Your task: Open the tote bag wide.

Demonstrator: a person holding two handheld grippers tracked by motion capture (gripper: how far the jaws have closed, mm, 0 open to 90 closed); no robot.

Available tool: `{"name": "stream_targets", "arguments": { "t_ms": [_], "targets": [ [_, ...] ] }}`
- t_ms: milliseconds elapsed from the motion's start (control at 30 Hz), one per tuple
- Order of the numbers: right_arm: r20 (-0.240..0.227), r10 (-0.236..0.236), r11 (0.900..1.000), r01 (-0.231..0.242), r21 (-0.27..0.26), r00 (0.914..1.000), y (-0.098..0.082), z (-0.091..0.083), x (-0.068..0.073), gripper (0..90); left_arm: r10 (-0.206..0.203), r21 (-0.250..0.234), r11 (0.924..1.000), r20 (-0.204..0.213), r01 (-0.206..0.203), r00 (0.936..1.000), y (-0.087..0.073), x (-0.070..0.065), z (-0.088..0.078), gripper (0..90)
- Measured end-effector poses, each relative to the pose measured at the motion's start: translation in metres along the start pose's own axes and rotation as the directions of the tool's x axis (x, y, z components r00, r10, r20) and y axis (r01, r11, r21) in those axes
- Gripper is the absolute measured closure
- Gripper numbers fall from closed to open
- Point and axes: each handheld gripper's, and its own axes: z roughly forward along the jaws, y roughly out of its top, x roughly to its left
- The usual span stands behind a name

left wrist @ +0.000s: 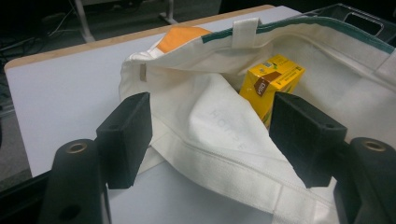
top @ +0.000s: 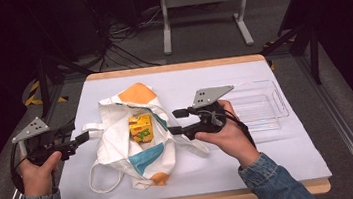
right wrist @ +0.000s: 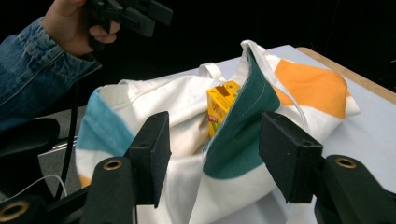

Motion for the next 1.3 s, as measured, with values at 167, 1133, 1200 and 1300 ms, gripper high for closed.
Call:
{"name": "stream_targets", "arguments": {
  "t_ms": [167,1133,1200,1300],
  "targets": [
    [0.001,0.004,1.000,-0.004,-0.001,1.0000,0.007,0.015,-0.004,43.7,0.014,0.003,0.9999,-0.004,-0.014,0.9999,-0.001,-0.002,-0.001,33.0],
    [0.177,-0.080,0.996,0.072,0.049,0.9810,0.026,0.055,-0.019,88.8,0.082,0.011,0.9965,0.049,-0.083,0.9954,0.000,-0.005,0.010,38.8],
    [0.185,-0.078,0.997,0.072,0.041,0.9797,0.026,0.052,-0.019,88.8,0.079,0.012,0.9967,0.051,-0.080,0.9955,0.000,-0.005,0.011,38.7],
    [0.199,-0.070,0.998,0.067,0.022,0.9774,0.026,0.042,-0.022,88.8,0.077,0.021,0.9967,0.055,-0.078,0.9955,0.000,-0.005,0.011,38.2]
  ]
}}
